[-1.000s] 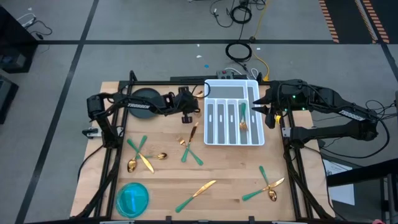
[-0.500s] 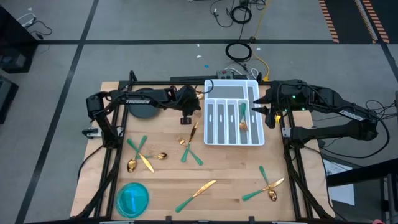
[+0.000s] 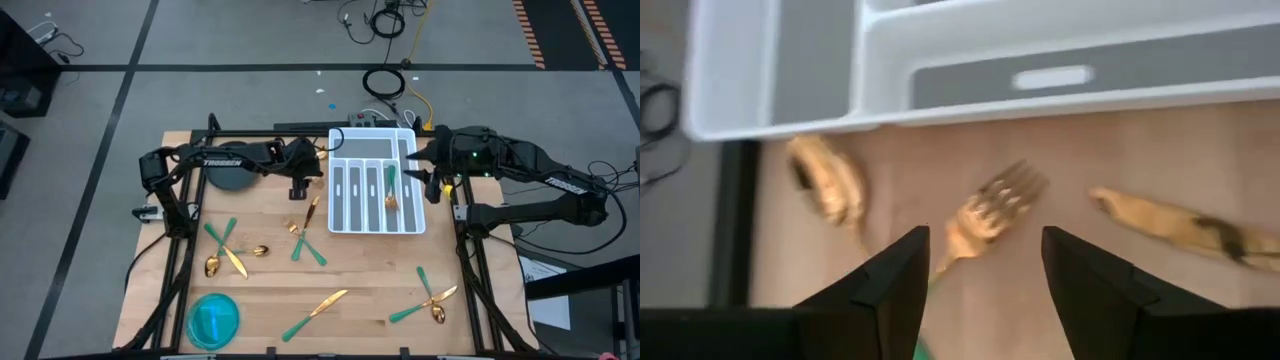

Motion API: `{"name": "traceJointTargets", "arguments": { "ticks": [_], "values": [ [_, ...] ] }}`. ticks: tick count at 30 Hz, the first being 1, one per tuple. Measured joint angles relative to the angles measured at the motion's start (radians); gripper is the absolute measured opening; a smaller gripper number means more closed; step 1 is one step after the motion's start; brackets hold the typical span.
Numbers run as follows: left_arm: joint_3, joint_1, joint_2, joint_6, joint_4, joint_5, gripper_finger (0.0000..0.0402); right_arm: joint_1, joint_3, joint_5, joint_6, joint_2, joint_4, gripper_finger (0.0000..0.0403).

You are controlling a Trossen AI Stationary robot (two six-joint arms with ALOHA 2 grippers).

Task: Sort silverware
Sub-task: Put the top green fork into the silverware tray

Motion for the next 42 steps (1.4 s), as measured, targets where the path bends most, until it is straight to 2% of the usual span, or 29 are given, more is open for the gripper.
{"name": "traceJointTargets", "arguments": {
  "ticks": [3,8,11,20,24,28,32,37,42],
  "values": [
    [0.0,0.001,0.0,-0.041,0.008,-0.058,0.0202,-0.002,0.0,0.047,-0.061,0.0,0.101,0.0176],
    [0.0,0.001,0.0,-0.126,0.022,-0.077,0.0203,-0.009,0.0,0.126,-0.173,0.009,0.152,0.0176],
    [0.0,0.001,0.0,-0.133,0.025,-0.084,0.0203,-0.033,0.0,0.13,-0.251,0.03,0.181,0.0176],
    [0.0,0.0,0.0,-0.06,0.122,-0.116,0.0203,-0.094,0.0,0.125,-0.255,0.072,0.172,0.0176],
    [-0.001,0.003,0.0,0.011,0.129,-0.068,0.0203,-0.114,0.0,0.122,-0.258,0.071,0.134,0.0176],
    [-0.039,0.036,0.003,0.036,0.109,0.062,0.0203,-0.128,0.0,0.123,-0.257,0.07,0.084,0.0176],
    [-0.051,0.06,0.011,0.064,0.075,0.074,0.0203,-0.133,0.0,0.123,-0.259,0.07,0.058,0.0176],
    [-0.051,0.086,0.011,0.089,0.054,0.163,0.0203,-0.133,0.0,0.123,-0.267,0.07,0.056,0.0176],
    [-0.05,0.101,0.048,0.149,0.042,0.17,0.0203,-0.133,0.0,0.123,-0.258,0.07,0.056,0.0176]
  ]
}}
